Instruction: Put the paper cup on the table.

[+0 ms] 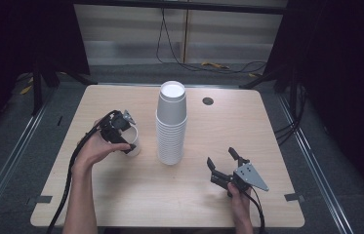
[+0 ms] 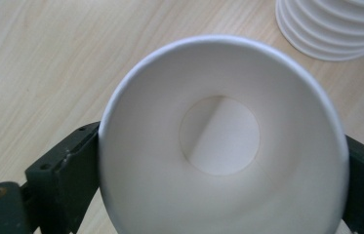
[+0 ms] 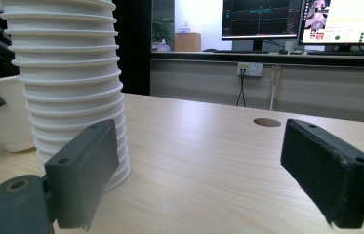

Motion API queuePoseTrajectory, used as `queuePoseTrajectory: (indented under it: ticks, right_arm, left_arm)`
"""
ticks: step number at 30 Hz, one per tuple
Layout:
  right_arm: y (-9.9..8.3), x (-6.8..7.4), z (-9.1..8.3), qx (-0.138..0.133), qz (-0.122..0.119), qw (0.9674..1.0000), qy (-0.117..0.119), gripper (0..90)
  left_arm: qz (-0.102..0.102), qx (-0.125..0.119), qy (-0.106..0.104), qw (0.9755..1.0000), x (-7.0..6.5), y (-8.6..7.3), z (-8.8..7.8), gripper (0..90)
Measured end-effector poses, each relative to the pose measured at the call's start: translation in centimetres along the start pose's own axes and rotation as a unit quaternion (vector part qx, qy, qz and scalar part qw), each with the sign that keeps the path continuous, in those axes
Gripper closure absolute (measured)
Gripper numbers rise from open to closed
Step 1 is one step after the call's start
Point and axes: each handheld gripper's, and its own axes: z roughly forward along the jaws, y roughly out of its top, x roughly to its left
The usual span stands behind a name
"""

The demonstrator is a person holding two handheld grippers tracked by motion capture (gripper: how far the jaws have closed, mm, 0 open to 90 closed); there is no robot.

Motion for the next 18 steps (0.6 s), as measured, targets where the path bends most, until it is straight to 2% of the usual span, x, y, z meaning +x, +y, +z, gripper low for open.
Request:
queuePoseTrajectory:
  ticks: [5,8,10,11,14,16,18]
  right_arm:
    - [0.0,0.0,0.0,-0.001,0.001,1.0000,0.000,13.6]
    - [0.0,0.0,0.0,-0.002,0.000,1.0000,0.000,13.6]
    - [0.0,0.0,0.0,-0.002,0.000,1.0000,0.000,13.6]
    - [0.0,0.0,0.0,-0.002,0.000,1.0000,0.000,13.5]
    - [0.0,0.0,0.0,-0.002,0.001,1.0000,0.000,13.5]
    - [0.0,0.0,0.0,-0.002,0.001,1.0000,0.000,13.7]
    - [0.0,0.0,0.0,-0.002,0.001,1.0000,0.000,13.6]
  left_arm:
    - [-0.016,-0.029,-0.005,0.9994,0.1,-0.6,0.8,5.8]
    - [-0.025,-0.052,-0.008,0.9983,0.2,-1.1,0.9,5.7]
    - [-0.035,-0.054,-0.017,0.9978,0.3,-1.4,1.1,5.2]
    - [-0.032,-0.054,-0.018,0.9979,0.4,-1.5,1.2,5.3]
    - [-0.044,-0.074,-0.025,0.9960,0.2,-2.0,1.5,5.5]
    - [-0.046,-0.074,-0.030,0.9957,0.4,-2.5,1.7,7.2]
    - [-0.064,-0.089,-0.041,0.9931,0.6,-2.9,1.9,8.9]
